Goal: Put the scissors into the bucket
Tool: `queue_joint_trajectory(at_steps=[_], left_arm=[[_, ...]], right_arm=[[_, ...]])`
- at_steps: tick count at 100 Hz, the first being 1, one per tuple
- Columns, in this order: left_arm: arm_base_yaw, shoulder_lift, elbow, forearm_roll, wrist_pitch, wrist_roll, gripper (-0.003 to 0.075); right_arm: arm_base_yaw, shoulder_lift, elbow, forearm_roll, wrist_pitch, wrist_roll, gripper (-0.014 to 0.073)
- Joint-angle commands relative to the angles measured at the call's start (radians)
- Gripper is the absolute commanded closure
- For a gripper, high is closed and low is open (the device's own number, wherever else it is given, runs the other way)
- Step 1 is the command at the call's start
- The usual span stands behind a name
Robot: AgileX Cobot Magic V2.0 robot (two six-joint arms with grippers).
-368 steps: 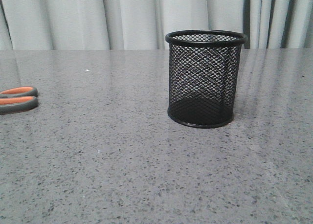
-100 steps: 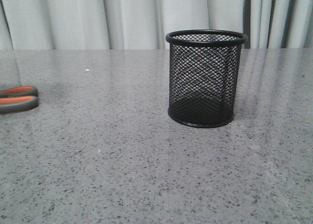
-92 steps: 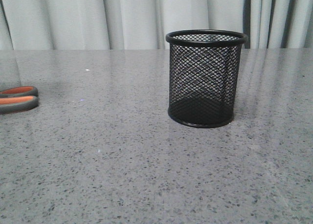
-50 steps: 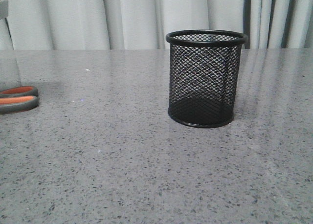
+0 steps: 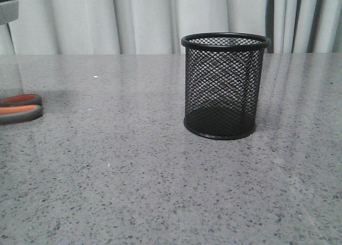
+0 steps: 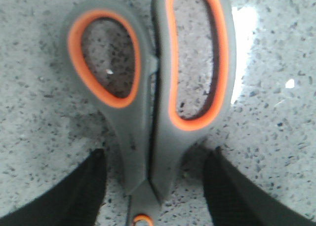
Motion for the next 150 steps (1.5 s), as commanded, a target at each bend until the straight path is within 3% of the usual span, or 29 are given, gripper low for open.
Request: queue_joint_trajectory(at_steps=[1, 22, 53, 89, 103, 136, 150], left_arm=[[-0.011, -0.005, -0.01, -0.035, -0.014, -0.003, 0.0421], [-0.011, 0.022, -0.01, -0.035, 0.034, -0.003, 0.0743], [-0.011, -0.007, -0.096, -0.035, 0.092, -0.079, 0.0741], [-0.09, -0.254, -0.195, 0.047, 0.09, -0.168, 0.0741], [-0.147, -0.348, -0.225, 0.074, 0.087, -0.229, 0.0741], [-0.279, -0.505, -0.249, 0.092, 0.08, -0.329, 0.0741], [-0.341, -0.527, -0.249, 0.102, 0.08, -0.372, 0.0741]], right_arm=[[0.001, 0.004, -0.036, 0.026, -0.046, -0.009, 0.0197], [0.001, 0.004, -0.036, 0.026, -0.046, -0.009, 0.0197], [0.001, 0.004, -0.036, 0.026, -0.044, -0.009, 0.0197], [0.001, 0.004, -0.036, 0.089, -0.044, -0.009, 0.0197], [0.001, 0.004, -0.036, 0.224, -0.044, -0.071, 0.0197], [0.001, 0.004, -0.041, 0.727, -0.014, -0.322, 0.0197], [0.001, 0.004, -0.092, 0.768, 0.003, -0.329, 0.0197]])
